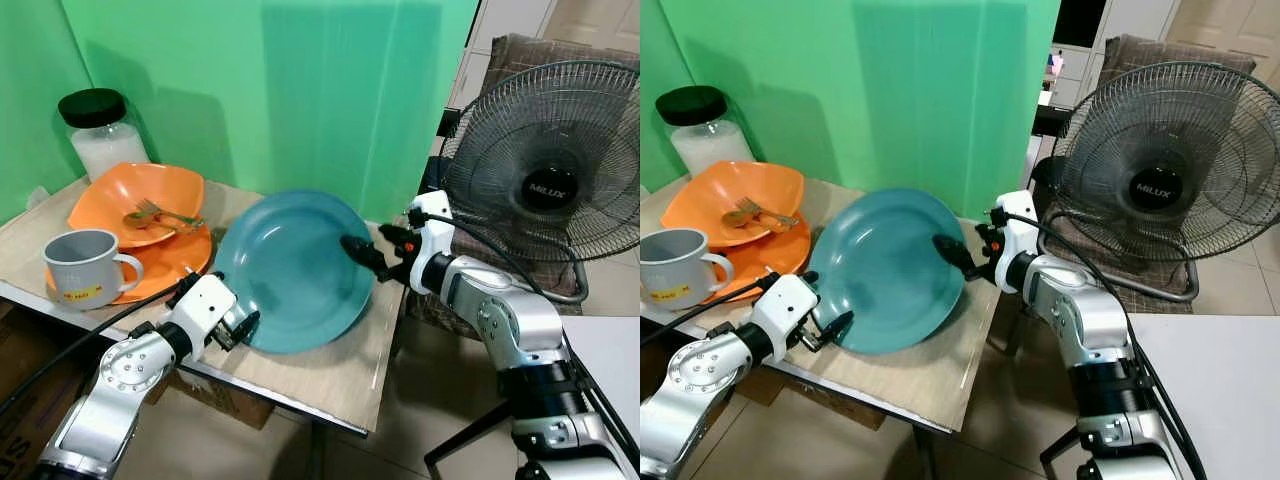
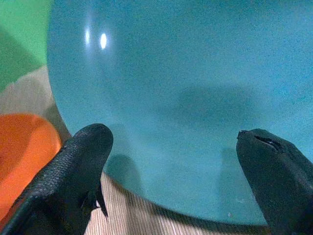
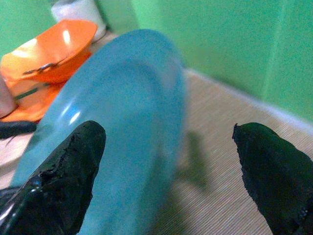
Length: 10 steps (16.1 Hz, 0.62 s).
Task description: Setting the table
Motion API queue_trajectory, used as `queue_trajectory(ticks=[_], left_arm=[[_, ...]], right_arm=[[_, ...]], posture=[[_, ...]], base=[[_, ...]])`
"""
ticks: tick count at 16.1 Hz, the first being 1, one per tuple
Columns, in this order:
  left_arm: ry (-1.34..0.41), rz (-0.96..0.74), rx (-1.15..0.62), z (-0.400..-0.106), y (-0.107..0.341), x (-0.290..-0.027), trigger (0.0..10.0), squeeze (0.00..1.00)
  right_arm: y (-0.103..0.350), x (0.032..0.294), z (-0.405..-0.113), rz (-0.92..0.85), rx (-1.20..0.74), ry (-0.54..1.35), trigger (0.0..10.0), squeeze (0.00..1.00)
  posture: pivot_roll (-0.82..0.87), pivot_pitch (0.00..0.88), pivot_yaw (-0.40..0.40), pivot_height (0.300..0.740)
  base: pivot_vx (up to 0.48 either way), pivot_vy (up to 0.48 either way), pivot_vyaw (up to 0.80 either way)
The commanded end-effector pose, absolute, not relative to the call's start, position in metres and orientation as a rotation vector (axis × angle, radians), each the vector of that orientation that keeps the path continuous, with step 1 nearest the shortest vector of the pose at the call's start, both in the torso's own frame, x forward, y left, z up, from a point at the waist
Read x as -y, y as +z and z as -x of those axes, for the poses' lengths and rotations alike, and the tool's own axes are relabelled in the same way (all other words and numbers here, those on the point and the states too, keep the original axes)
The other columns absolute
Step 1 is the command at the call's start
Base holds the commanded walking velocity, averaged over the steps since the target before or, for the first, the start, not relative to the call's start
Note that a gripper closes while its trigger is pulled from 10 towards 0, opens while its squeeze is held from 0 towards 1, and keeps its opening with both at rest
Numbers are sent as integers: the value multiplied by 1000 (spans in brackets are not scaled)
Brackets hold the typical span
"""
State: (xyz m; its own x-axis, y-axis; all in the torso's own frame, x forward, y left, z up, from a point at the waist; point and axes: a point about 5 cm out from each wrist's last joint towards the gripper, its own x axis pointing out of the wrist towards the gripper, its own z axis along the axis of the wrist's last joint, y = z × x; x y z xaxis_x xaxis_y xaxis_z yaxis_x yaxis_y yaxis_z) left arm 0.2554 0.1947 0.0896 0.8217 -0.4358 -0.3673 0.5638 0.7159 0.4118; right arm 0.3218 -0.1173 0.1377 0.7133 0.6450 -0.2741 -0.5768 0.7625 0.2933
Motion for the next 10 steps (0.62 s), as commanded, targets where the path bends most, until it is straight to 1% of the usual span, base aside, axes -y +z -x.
queue_trajectory(ticks=[1,2,3,4,5,6,10], left_arm=[[-577,-547,-280,-254,83,-196,10000,0],[-580,-548,-275,-255,83,-196,10000,0],[-585,-550,-268,-255,82,-196,10000,0],[-590,-551,-262,-256,82,-196,10000,0],[-590,-551,-261,-256,82,-195,10000,0],[-594,-551,-256,-256,82,-195,10000,0],[-597,-540,-235,-257,84,-193,10000,0]], right_arm=[[143,116,-323,-224,-395,725,10000,1000],[141,115,-322,-234,-424,757,10000,1000],[139,114,-319,-232,-460,789,10000,75],[136,113,-315,-250,-494,821,9922,0],[135,112,-314,-264,-511,821,6588,0],[131,111,-314,-291,-553,799,0,0],[127,109,-314,-367,-649,741,0,0]], posture=[[-61,9,-21,740],[-64,9,-21,740],[-63,11,-20,740],[-61,10,-21,740],[-61,9,-20,740],[-60,9,-21,740],[-63,7,-18,740]], base=[[0,0,0],[0,0,0],[0,0,0],[0,0,0],[0,0,0],[0,0,0],[0,0,0]])
